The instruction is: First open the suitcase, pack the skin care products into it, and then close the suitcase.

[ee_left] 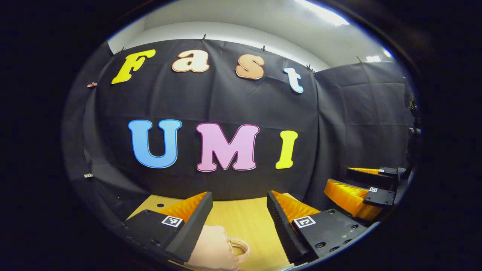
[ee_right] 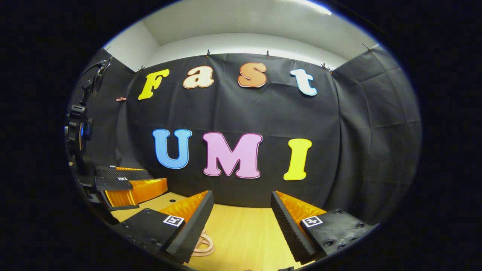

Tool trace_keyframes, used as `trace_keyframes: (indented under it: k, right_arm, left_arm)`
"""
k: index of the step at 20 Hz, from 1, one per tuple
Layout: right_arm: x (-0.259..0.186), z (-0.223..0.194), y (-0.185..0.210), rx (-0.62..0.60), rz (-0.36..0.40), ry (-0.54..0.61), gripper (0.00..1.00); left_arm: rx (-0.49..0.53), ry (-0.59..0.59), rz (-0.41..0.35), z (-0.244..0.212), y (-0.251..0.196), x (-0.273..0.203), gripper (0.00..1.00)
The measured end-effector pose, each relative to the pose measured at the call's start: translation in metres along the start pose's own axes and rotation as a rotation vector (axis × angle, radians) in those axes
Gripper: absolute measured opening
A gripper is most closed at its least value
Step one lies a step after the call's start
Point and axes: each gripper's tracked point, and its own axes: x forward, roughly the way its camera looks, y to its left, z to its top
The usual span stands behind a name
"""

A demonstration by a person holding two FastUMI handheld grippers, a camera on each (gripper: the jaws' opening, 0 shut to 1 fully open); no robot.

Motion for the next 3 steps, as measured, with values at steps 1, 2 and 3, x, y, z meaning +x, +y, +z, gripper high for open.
trace_keyframes:
  k: [1,2,3]
  right_arm:
    - [0.0006,0.006,0.0013,-0.006,-0.005,-0.015,0.97]
    - [0.0018,0.0106,0.0026,-0.007,-0.004,-0.027,0.96]
    - [0.0038,0.0132,0.0042,-0.008,-0.001,-0.037,0.97]
  left_arm:
    - [-0.009,-0.011,0.006,0.0034,0.0025,0.0003,0.91]
    - [-0.014,-0.013,0.015,0.0032,0.0063,-0.0003,0.91]
    - [-0.019,-0.016,0.027,0.0053,0.0106,-0.0008,0.91]
